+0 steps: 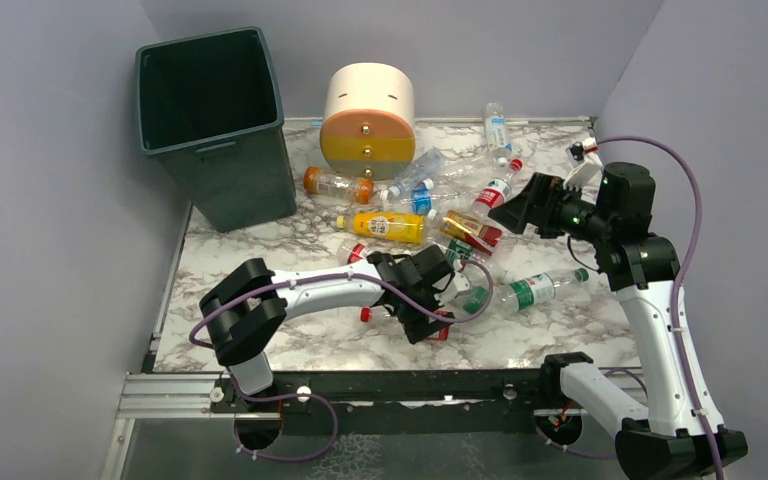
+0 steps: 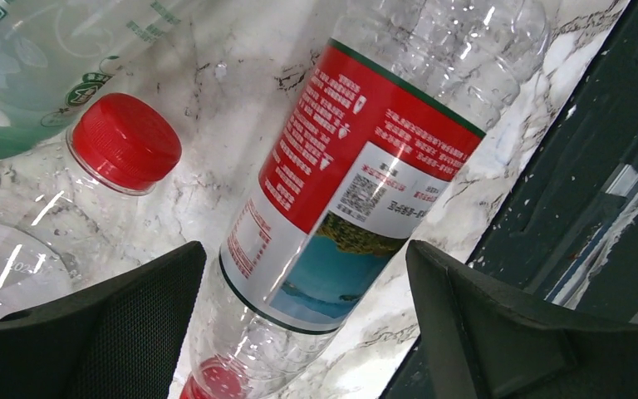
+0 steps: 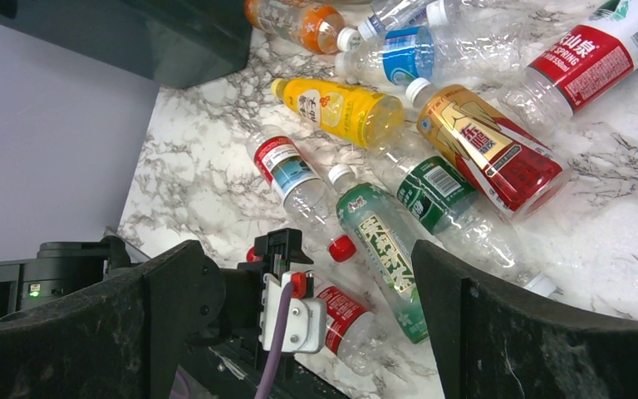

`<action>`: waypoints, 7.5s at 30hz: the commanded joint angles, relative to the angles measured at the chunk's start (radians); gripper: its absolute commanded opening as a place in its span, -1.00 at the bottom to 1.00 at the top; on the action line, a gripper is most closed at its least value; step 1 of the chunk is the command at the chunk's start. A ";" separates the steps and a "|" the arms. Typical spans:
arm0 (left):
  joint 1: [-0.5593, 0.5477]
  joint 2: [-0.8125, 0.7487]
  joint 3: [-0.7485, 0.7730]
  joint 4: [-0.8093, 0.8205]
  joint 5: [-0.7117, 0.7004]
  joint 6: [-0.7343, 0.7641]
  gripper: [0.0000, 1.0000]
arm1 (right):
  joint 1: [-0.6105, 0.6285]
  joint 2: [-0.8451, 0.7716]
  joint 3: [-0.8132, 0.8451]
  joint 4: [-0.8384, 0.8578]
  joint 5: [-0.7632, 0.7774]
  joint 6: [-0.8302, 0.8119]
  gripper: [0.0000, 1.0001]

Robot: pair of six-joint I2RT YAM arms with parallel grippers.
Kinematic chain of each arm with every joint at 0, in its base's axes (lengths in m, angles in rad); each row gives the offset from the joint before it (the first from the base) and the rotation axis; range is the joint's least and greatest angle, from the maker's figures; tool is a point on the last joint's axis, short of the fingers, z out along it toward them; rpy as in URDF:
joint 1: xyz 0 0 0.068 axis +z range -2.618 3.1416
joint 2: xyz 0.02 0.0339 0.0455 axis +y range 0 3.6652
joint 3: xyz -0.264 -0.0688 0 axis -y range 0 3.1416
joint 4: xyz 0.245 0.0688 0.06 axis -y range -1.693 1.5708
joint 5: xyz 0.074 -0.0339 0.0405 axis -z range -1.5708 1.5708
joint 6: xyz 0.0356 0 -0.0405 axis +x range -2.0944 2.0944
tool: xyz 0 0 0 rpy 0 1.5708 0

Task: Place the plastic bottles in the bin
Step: Pick up the plastic bottle at the center of the board, then place the plastic bottle in the trash bin.

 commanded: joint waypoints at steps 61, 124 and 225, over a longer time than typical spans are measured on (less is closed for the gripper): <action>-0.018 -0.080 -0.034 -0.020 -0.221 -0.168 0.74 | -0.003 -0.037 -0.044 0.044 -0.068 0.026 0.98; 0.162 -0.205 0.213 -0.116 -0.267 -0.144 0.10 | -0.003 -0.025 -0.046 0.063 -0.092 0.038 0.98; 0.630 -0.378 0.337 -0.012 -0.076 -0.218 0.84 | -0.003 0.012 -0.110 0.138 -0.154 0.088 0.98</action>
